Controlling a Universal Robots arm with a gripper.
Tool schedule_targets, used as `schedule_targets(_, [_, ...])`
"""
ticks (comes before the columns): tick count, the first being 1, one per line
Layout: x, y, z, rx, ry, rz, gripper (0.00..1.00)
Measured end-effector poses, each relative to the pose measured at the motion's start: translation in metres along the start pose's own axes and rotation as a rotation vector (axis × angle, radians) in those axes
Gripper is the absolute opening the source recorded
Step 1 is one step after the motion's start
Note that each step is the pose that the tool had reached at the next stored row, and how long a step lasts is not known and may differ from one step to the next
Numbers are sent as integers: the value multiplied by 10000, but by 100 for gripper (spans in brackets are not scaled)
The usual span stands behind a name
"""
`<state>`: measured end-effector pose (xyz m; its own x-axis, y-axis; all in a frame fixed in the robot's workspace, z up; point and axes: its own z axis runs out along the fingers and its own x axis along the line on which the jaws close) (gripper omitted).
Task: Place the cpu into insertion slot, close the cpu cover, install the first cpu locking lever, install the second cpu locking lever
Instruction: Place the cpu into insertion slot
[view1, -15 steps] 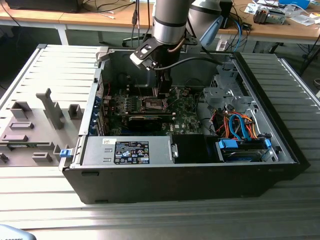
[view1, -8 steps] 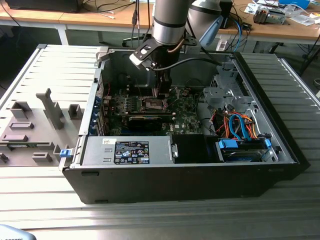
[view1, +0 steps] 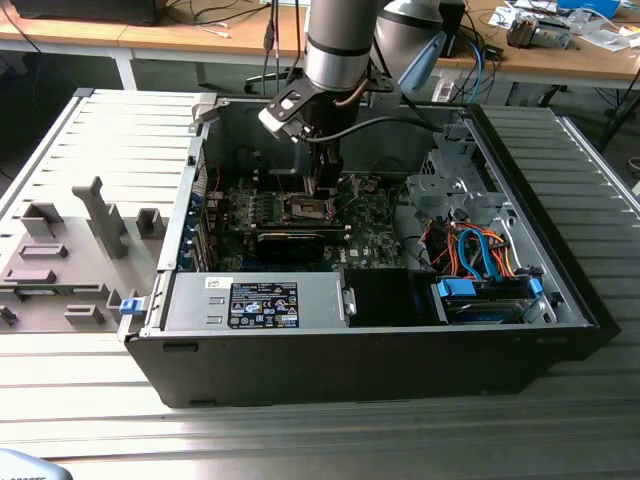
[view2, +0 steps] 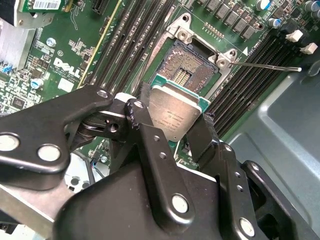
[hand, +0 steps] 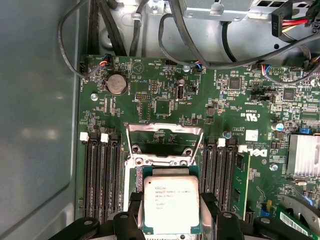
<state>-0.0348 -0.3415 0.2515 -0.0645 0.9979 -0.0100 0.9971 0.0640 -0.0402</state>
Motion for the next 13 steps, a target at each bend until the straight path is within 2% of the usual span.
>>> schedule_targets(13, [1, -2, 21, -1, 0, 0, 55])
